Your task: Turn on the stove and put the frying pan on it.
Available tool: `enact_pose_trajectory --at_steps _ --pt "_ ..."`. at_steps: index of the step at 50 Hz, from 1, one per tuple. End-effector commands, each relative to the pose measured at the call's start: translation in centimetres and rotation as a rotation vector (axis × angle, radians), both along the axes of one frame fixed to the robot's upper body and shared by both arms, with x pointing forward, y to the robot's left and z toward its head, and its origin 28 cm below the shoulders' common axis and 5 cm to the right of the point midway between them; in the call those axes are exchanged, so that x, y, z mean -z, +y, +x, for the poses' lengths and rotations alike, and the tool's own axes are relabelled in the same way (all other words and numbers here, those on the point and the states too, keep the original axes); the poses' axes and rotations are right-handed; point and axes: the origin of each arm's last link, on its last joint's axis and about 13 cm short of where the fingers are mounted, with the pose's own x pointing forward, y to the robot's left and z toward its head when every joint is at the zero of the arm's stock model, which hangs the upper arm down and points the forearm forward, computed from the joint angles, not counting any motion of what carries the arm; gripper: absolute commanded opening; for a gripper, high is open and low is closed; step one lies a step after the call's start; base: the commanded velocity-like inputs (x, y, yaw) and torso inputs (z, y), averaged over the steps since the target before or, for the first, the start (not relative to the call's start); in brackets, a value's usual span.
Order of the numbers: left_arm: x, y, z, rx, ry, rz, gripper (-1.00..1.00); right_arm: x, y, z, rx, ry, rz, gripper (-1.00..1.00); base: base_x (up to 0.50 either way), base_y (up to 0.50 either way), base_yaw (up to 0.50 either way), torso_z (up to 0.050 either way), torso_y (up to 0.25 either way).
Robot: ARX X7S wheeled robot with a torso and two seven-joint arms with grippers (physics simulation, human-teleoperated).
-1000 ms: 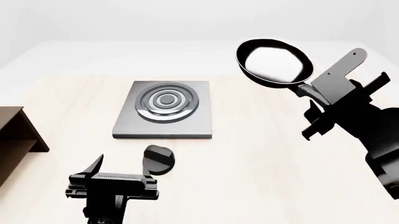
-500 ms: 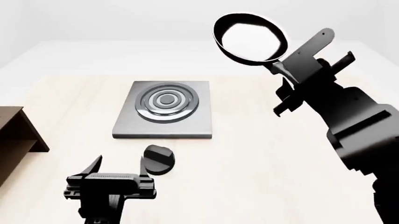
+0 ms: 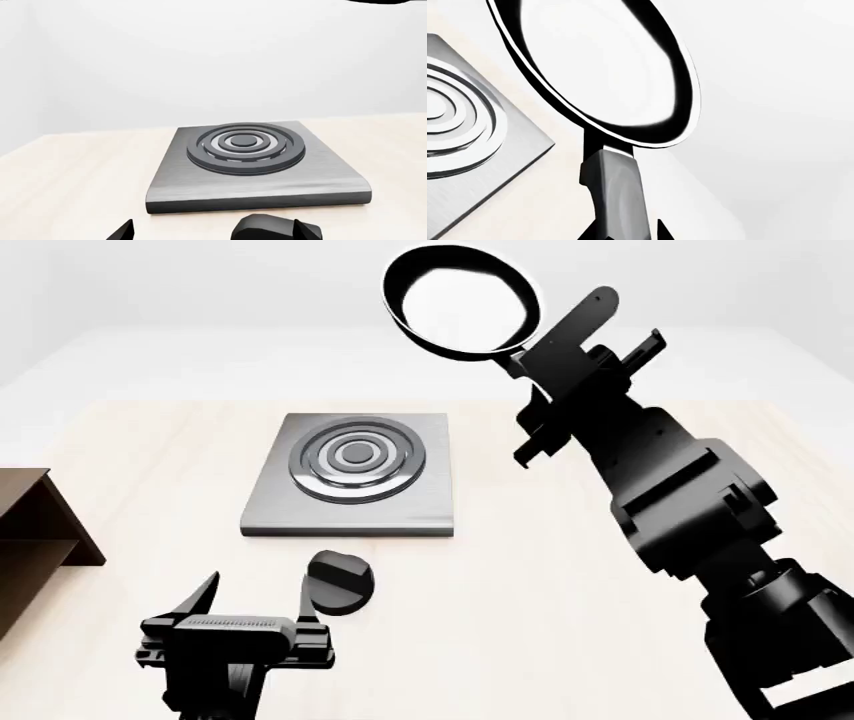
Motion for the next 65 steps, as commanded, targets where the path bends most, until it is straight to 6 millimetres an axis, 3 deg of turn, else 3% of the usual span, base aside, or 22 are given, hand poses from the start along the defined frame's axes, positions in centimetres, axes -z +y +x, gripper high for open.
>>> enact_pose_trajectory --at_steps 1,28,35,53,65 --pt "0.1 0.0 -0.1 0.024 -0.020 0.002 1.00 -0.8 2.3 1.2 -0.033 -0.104 -0.059 -1.00 0.00 0.00 0.00 0.000 0.011" --pt "-0.2 -0.1 -0.6 0.039 -0.052 0.007 1.00 1.7 7.7 2.1 -0.127 -0.109 -0.076 -1.00 0.00 0.00 0.00 0.001 0.002" --pt "-0.2 -0.2 -0.7 0.046 -0.059 0.016 1.00 2.9 9.0 2.3 -0.135 -0.103 -0.091 -1.00 0.00 0.00 0.00 0.000 -0.199" --pt "0.1 -0.2 -0.7 0.050 -0.059 0.026 1.00 2.8 11.3 3.3 -0.127 -0.127 -0.114 -1.00 0.00 0.00 0.00 0.000 -0.250" --pt "0.2 -0.1 -0.7 0.057 -0.047 0.027 1.00 2.8 12.3 3.2 -0.123 -0.133 -0.141 -1.00 0.00 0.00 0.00 0.000 -0.002"
